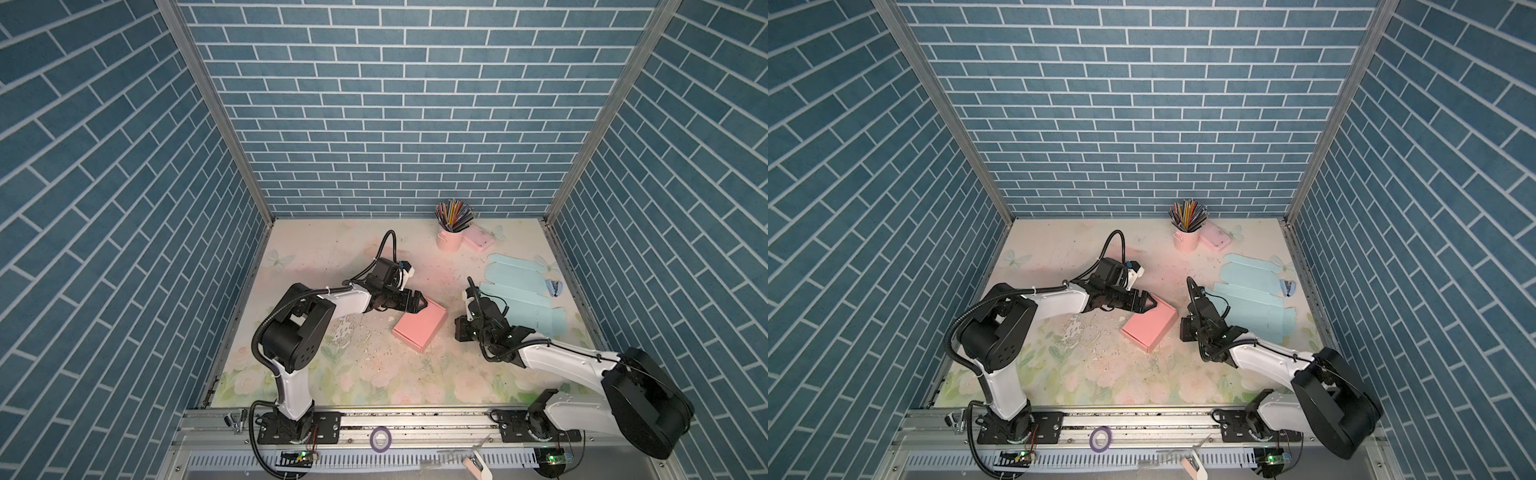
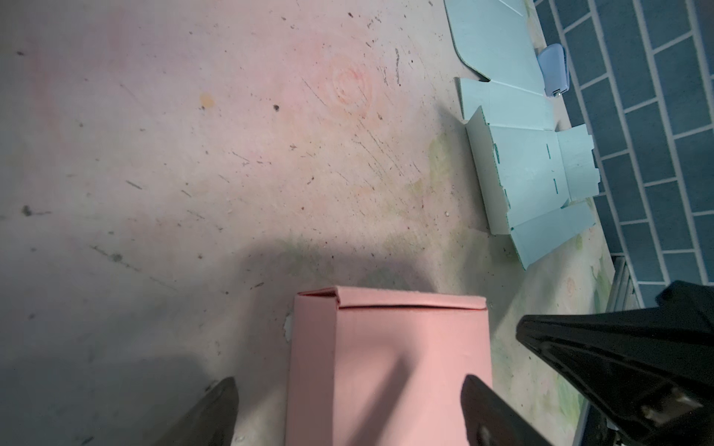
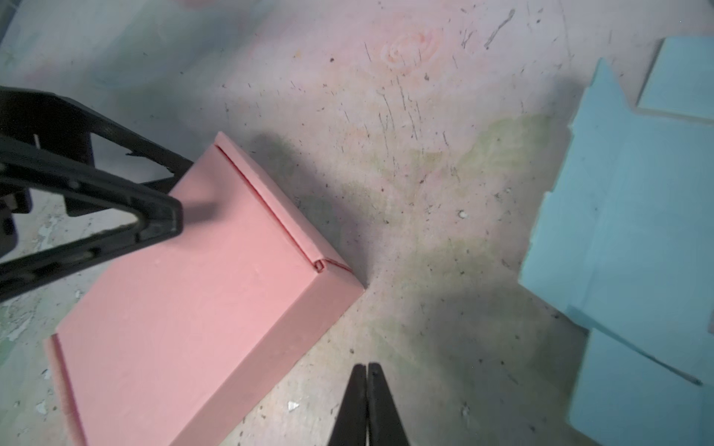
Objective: Fold the paper box
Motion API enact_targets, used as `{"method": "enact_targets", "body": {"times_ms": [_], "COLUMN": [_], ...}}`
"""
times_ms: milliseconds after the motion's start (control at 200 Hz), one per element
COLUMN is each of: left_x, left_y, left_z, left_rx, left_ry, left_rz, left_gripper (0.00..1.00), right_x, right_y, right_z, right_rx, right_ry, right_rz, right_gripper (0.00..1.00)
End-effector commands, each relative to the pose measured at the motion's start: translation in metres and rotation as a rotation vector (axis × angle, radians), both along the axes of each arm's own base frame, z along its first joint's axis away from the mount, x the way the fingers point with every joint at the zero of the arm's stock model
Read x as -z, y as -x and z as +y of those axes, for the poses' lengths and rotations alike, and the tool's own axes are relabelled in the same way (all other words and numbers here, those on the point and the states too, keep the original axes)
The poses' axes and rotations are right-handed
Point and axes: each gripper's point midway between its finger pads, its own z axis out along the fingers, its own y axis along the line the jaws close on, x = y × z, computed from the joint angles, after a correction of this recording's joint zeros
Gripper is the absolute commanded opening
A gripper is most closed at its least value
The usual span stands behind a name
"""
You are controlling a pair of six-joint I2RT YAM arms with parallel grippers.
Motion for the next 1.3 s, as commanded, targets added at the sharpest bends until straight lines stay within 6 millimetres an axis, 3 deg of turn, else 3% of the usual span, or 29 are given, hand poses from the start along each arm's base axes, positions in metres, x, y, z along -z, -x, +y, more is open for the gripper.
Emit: {"method": "enact_targets", "body": {"times_ms": [0, 460, 835, 1095, 1295], "left_x": [-0.011, 0.004, 0.005, 0.007, 0.005], "left_y": [-0.011, -0.003, 0.0, 0.002, 0.0], "left_z": [-0.012, -0.024, -0.037, -0.035, -0.03], "left_rx": [0.007, 0.029, 0.051, 0.04, 0.03], "left_ry": [0.066, 0.127, 0.138, 0.133, 0.124], "left_rz": [-0.023, 0.022, 0.028, 0.029, 0.026], "left_gripper": [0.89, 0.75, 0.66, 0.65, 0.65], "right_x": [-0.003, 0.004, -0.001, 0.007, -0.006], "right_y": [-0.012, -0.035, -0.034, -0.034, -0.022], "right_z": [0.011, 0.029, 0.053, 0.044, 0.027], "right_rx": [-0.031, -0.052, -0.095, -0.065, -0.04], "right_ry": [-0.02, -0.052, -0.141, -0.109, -0.099], "right_rz": [-0.024, -0.01, -0.002, -0.002, -0.022], "right_gripper": [0.06, 0.05, 0.05, 0.04, 0.04]}}
